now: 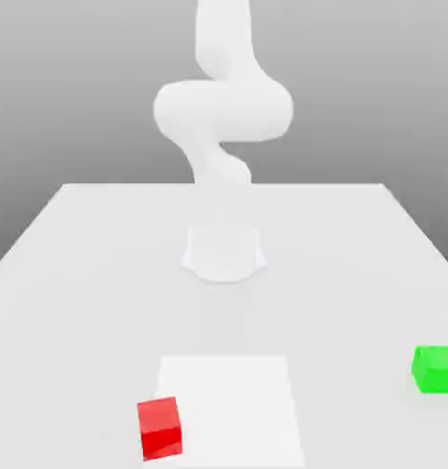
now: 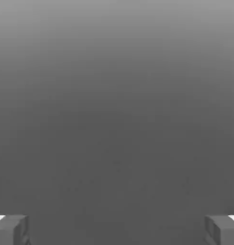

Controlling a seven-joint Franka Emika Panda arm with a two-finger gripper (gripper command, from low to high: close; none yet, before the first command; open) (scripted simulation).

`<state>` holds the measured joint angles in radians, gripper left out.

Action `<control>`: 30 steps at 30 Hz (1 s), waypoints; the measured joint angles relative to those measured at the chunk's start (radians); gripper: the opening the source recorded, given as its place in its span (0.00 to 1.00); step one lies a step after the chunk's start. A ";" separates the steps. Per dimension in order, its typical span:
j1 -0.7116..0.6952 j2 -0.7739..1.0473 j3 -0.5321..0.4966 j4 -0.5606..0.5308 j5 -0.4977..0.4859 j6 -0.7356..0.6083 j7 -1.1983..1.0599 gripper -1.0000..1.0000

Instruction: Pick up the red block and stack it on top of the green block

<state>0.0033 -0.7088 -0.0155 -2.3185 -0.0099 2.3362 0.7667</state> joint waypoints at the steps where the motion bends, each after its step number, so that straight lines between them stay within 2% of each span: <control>1: 0.001 0.039 -0.007 -0.008 -0.004 0.016 -0.015 0.50; 11: 0.010 0.404 -0.081 -0.082 -0.013 0.161 -0.171 0.50; 18: -0.001 0.659 -0.119 -0.133 0.021 0.261 -0.307 0.50; 24: -0.038 0.878 -0.113 -0.175 0.063 0.349 -0.431 0.50; 29: -0.071 1.059 -0.074 -0.157 0.108 0.488 -0.478 0.50; 30: -0.077 1.081 -0.068 -0.154 0.111 0.506 -0.480 0.00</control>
<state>-0.0732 0.3721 -0.0837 -2.4723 0.1010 2.8421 0.2864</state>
